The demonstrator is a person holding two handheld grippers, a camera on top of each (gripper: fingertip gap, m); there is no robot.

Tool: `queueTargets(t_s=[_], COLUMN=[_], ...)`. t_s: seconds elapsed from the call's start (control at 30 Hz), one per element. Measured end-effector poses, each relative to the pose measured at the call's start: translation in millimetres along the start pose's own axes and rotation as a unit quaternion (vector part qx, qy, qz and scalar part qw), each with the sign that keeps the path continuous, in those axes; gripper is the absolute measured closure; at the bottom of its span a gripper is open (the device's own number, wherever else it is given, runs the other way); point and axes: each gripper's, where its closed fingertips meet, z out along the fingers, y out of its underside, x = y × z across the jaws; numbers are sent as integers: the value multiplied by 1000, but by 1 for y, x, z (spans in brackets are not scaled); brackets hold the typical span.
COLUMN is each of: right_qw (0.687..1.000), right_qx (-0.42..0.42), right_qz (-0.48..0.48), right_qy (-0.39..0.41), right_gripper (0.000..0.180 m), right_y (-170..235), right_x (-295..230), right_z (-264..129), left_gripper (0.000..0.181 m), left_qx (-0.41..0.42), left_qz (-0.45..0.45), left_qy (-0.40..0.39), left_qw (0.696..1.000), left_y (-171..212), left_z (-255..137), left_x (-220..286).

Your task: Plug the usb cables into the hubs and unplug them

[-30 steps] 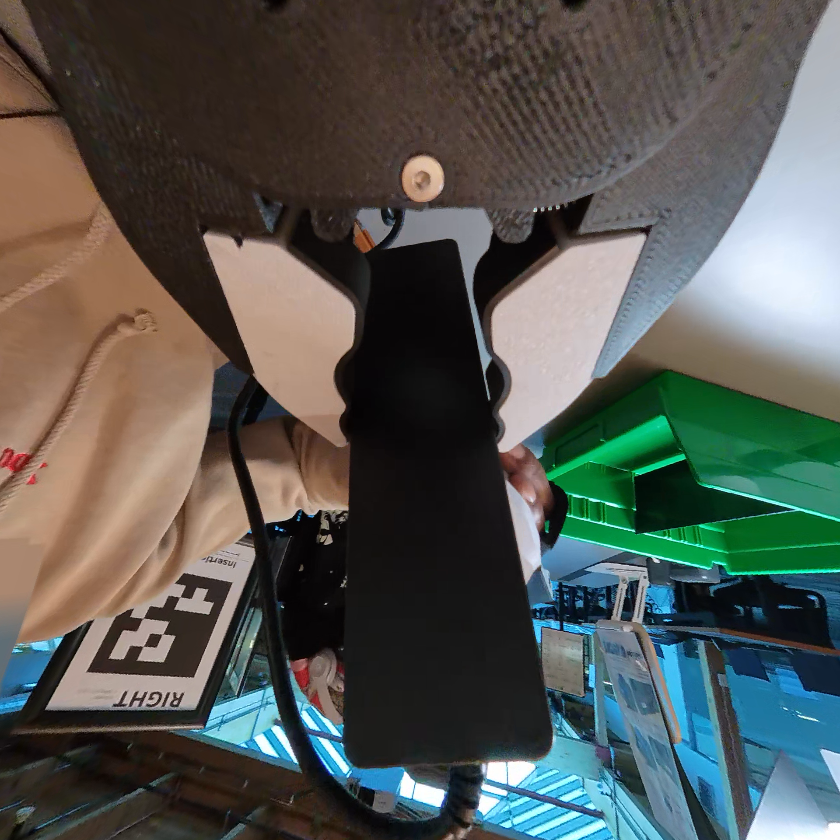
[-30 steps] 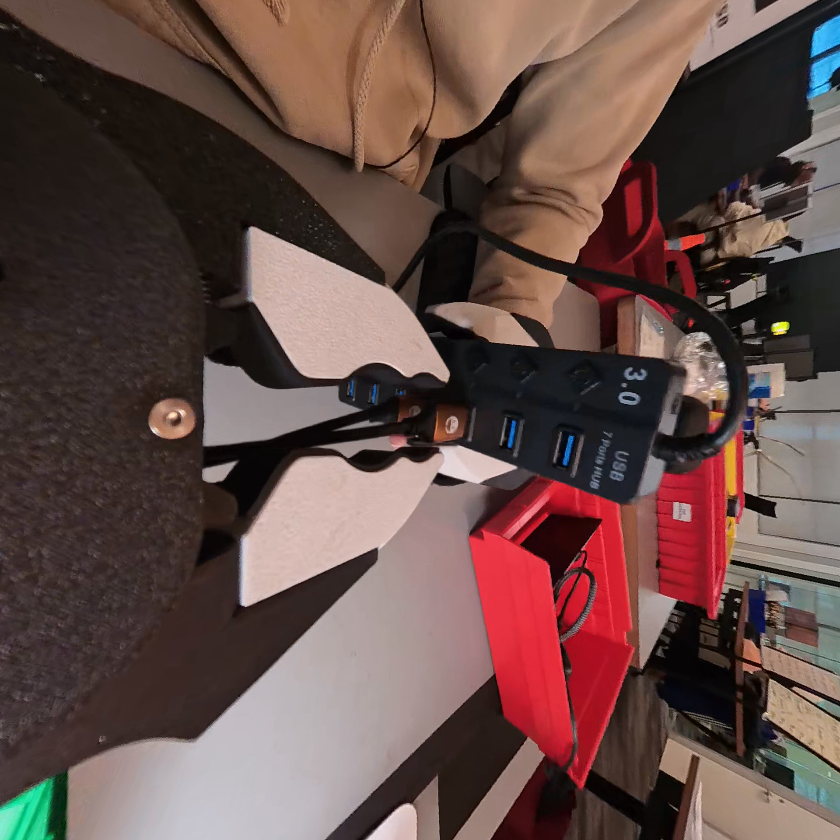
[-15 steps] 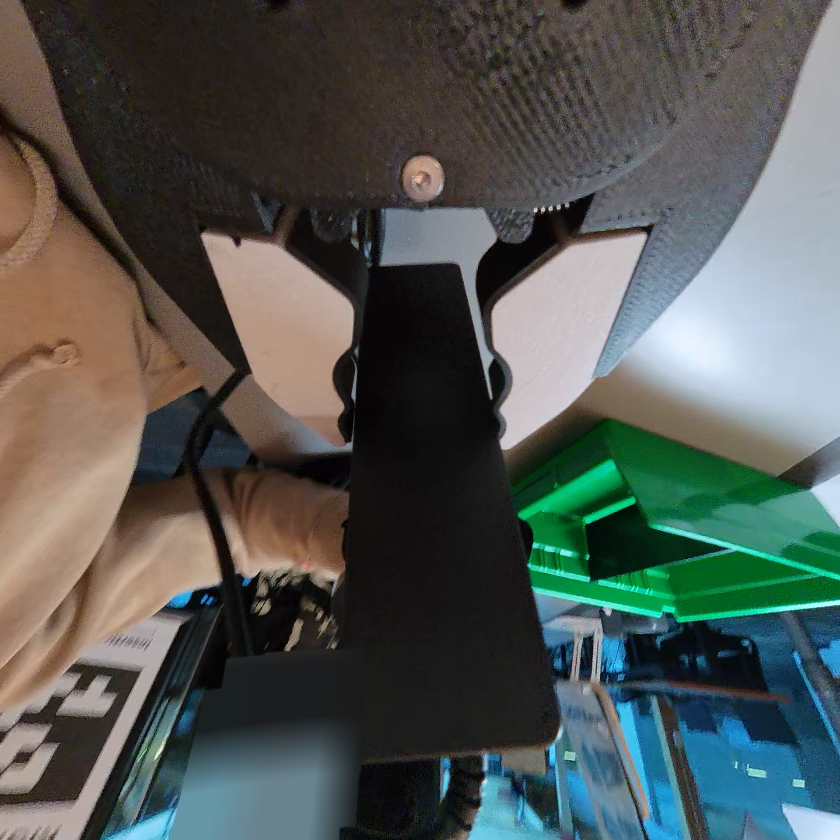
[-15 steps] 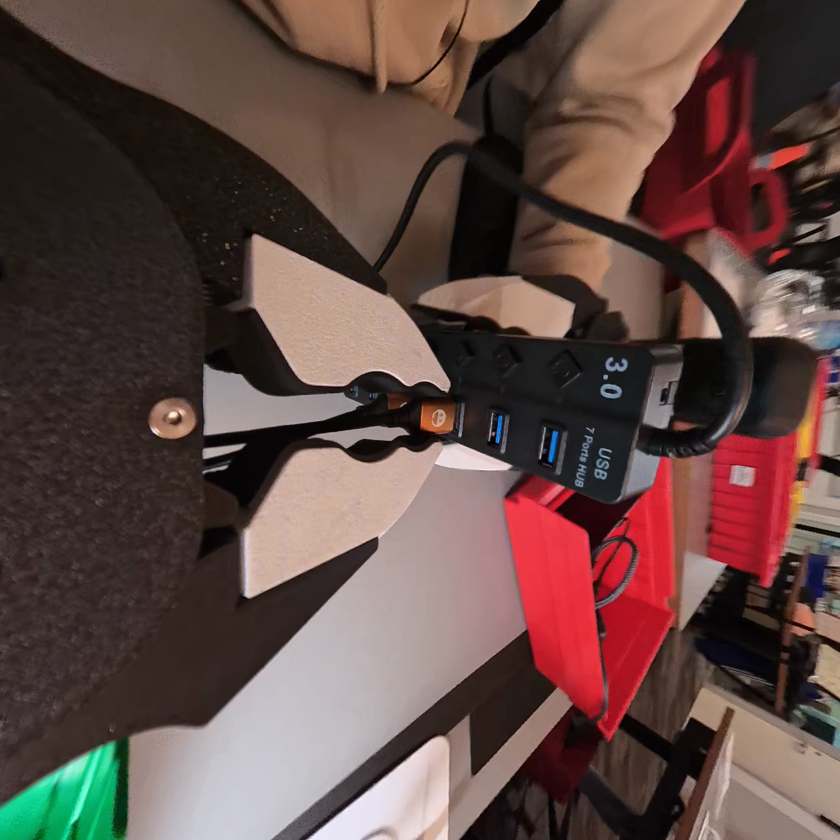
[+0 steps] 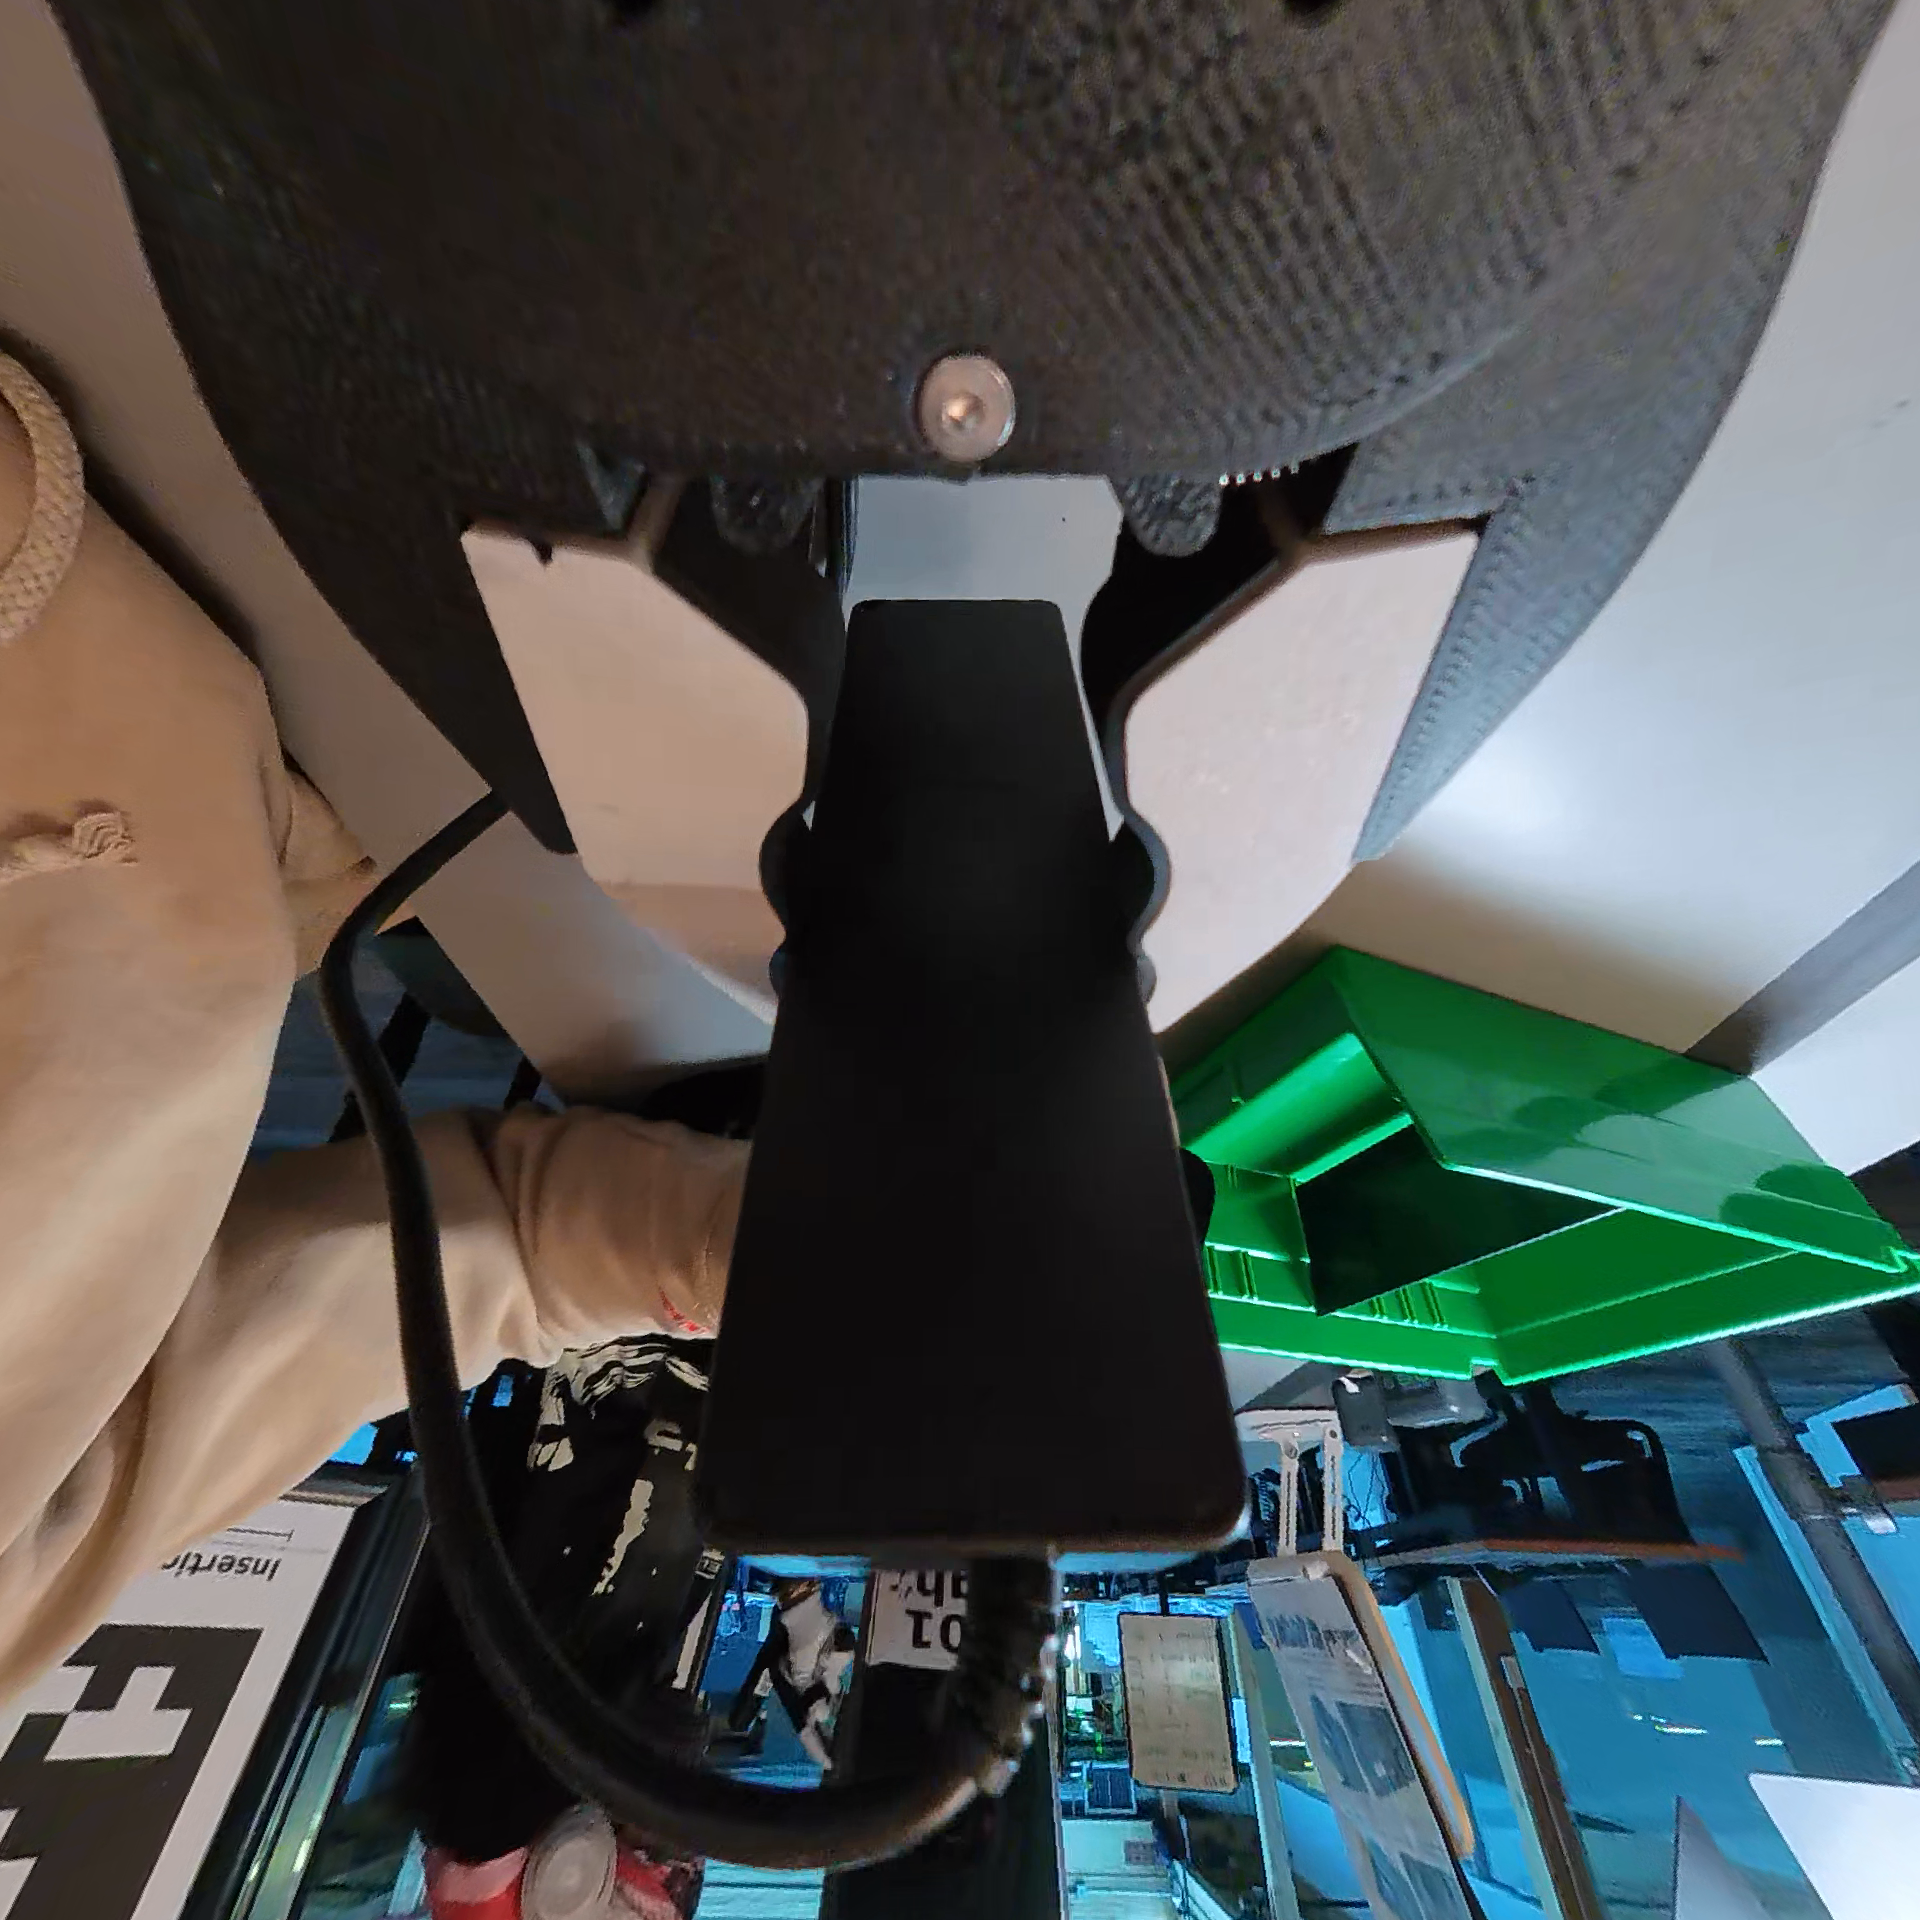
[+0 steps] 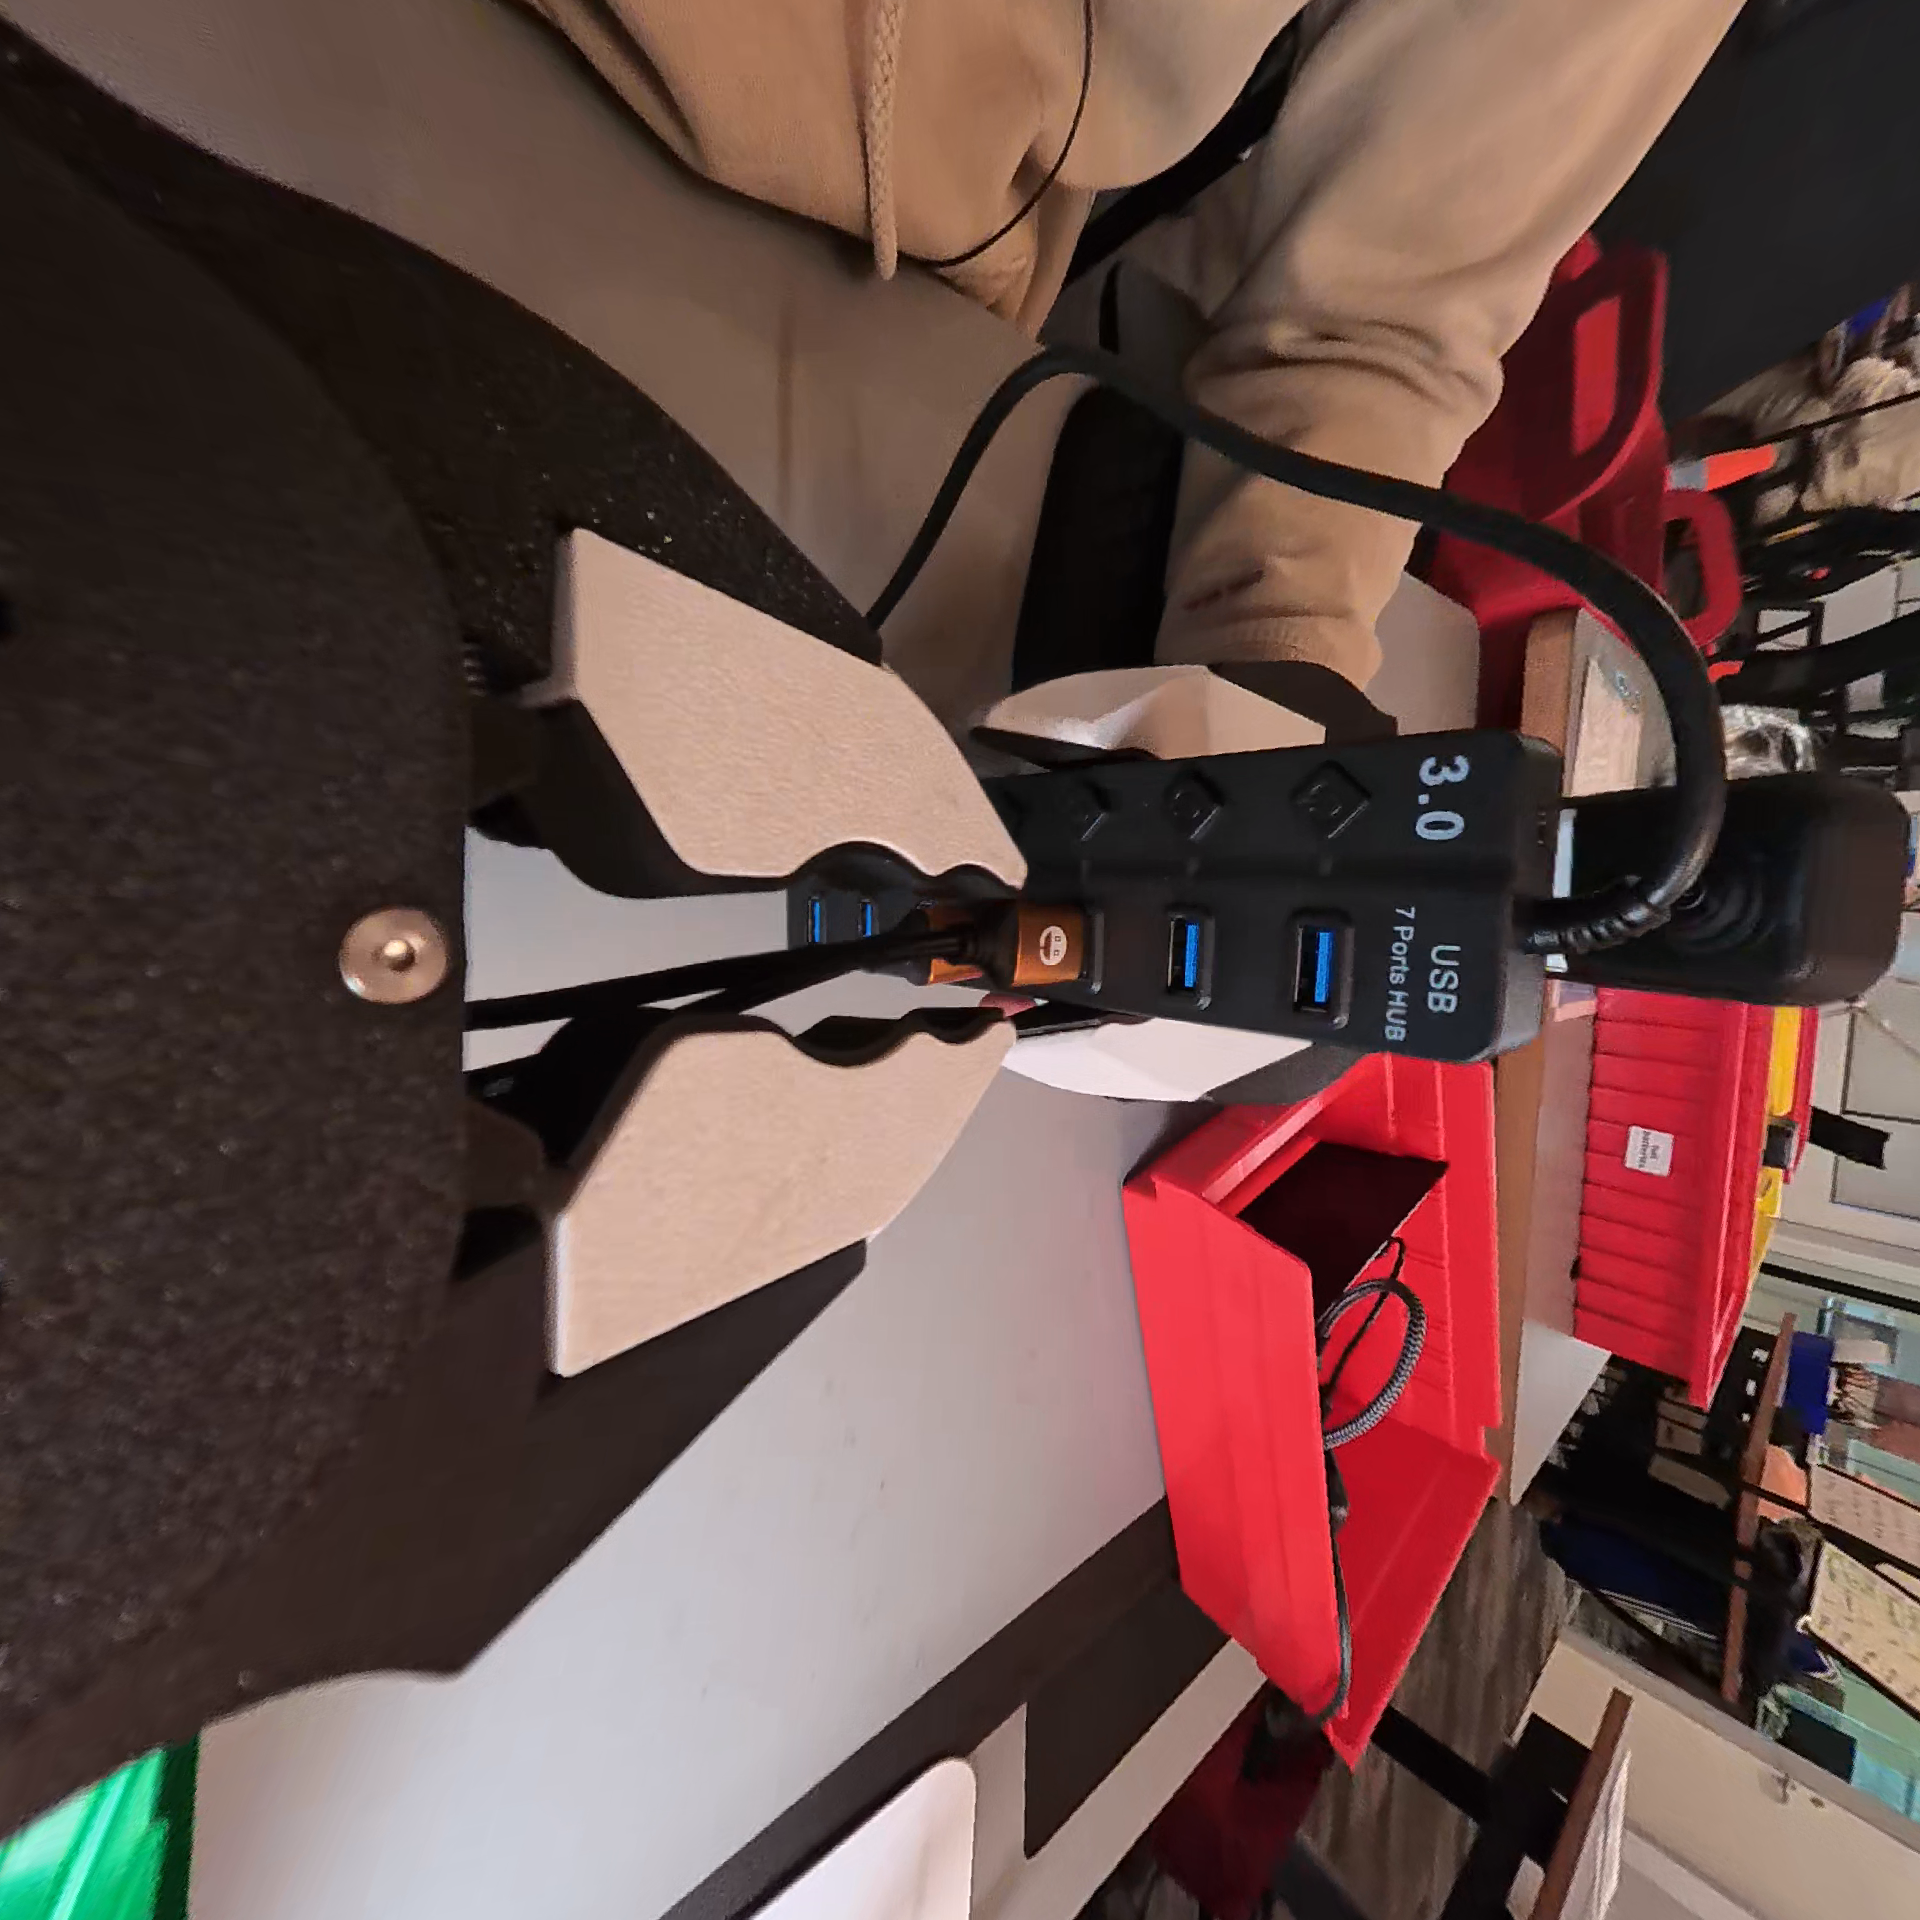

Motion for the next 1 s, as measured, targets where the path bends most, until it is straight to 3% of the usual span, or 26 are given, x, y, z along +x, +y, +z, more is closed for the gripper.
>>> queueTargets(t_s=[0.37, 0.47, 0.6, 0.87, 1.0], right_qw=[999, 999, 993, 960, 943], right_qx=[-23, -26, -5, -38, -69], right_qz=[-33, -21, -39, -81, -65], right_qy=[-7, 26, 114, 265, 320], right_gripper=[165, 165, 165, 164, 164], right_y=[2, 7, -28, -84, -60], right_x=[-3, 21, 54, 136, 171], right_z=[-4, -32, -86, -172, -195], left_gripper=[125, 125, 125, 125, 125], left_qx=[-4, 41, 60, 49, 49], left_qz=[8, -2, -16, -35, -41], left_qy=[4, -38, -88, -81, -78], left_qw=[1000, 998, 994, 995, 995], left_y=[-4, -26, -27, -8, -5], left_z=[-3, -35, -67, -59, -58], left_x=[3, -18, -37, -30, -29])
